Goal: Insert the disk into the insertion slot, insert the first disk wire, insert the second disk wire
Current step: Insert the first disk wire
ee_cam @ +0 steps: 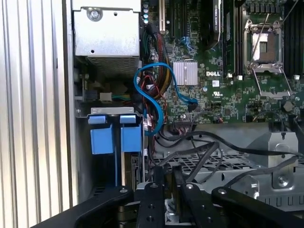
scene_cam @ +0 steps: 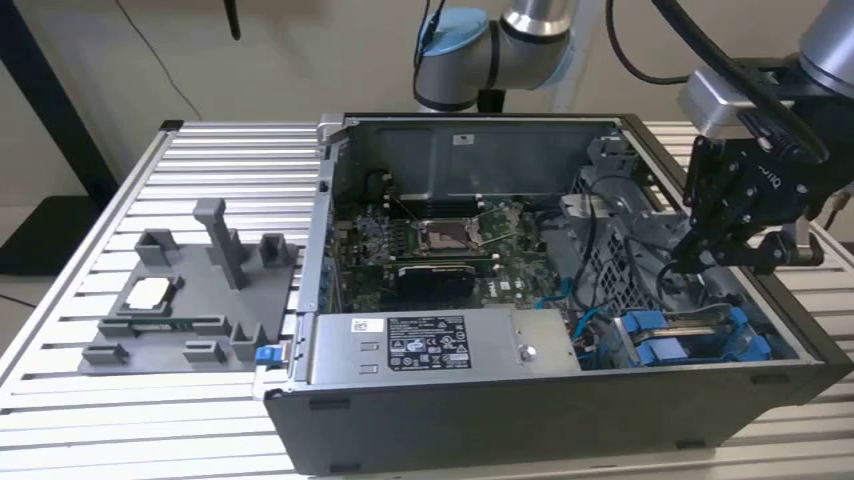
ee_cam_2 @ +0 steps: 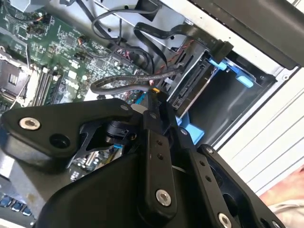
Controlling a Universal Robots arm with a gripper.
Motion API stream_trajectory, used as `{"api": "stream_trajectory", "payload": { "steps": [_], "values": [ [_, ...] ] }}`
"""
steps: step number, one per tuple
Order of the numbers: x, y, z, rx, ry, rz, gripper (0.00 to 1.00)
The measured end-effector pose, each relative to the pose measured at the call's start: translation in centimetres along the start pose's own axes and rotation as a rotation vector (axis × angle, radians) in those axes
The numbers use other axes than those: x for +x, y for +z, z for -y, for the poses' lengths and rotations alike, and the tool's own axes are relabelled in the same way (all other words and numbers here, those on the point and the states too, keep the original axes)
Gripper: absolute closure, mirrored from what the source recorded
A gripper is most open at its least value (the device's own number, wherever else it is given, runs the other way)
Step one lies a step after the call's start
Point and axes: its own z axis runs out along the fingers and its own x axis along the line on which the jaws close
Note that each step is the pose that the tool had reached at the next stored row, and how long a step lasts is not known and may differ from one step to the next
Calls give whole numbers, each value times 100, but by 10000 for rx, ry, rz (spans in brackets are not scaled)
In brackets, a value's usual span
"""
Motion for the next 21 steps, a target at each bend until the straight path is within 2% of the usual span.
{"api": "stream_trajectory", "payload": {
  "steps": [2,7,11,14,16,21],
  "values": [
    [11,1,26,4,3,-115,81],
    [48,8,94,18,14,-462,81],
    [77,25,144,26,21,-671,81],
    [95,37,159,39,27,-858,81],
    [103,61,163,46,29,-916,81],
    [111,134,169,137,22,-935,81]
  ]
}}
